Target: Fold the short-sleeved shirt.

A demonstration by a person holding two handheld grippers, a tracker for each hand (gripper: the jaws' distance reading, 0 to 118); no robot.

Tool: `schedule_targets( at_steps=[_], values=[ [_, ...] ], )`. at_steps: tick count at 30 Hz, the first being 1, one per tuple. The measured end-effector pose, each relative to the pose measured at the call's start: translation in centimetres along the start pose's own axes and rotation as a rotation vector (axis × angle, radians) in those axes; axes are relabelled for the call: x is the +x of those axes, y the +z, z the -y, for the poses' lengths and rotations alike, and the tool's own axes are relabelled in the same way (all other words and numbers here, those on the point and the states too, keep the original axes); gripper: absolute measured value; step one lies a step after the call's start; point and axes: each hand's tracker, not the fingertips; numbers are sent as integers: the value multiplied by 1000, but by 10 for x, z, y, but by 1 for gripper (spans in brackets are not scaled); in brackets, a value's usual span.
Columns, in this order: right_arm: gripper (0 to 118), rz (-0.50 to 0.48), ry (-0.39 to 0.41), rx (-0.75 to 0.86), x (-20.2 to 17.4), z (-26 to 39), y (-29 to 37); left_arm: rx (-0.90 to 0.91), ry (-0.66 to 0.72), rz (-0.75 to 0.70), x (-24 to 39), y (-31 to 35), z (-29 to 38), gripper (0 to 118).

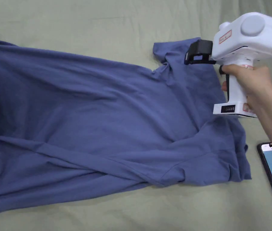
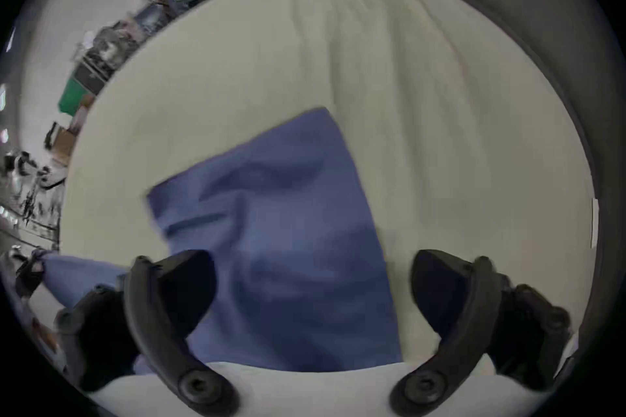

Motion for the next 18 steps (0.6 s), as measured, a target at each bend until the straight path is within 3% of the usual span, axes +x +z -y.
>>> schedule_targets(
  at_steps=[2,3,4,5,6,8,9,11,13,18],
  values=[
    [102,97,78,-9,-8,4,0,-13,-2,-4,0,-4,-1,0],
    [97,76,131,39,-14,8,10,-19,-13,-9,4,-3,-2,0],
    [79,86,184,74,-20,11,18,-18,-23,-15,4,-4,-3,0],
    [29,115,217,93,-24,13,23,-16,-25,-18,4,-4,-3,0],
    [3,121,235,106,-27,17,28,-15,-22,-19,4,-5,-4,0],
    [3,88,185,103,-31,22,34,-5,-5,-12,5,1,-6,0],
    [3,35,190,93,-33,24,37,4,6,-6,5,6,-6,0],
    [3,50,219,149,-34,30,57,18,17,18,4,21,-4,0],
    [3,4,236,215,-33,40,88,30,7,18,3,41,2,0],
    [3,-105,268,369,-8,94,177,70,19,-12,-10,99,42,0]
  ],
)
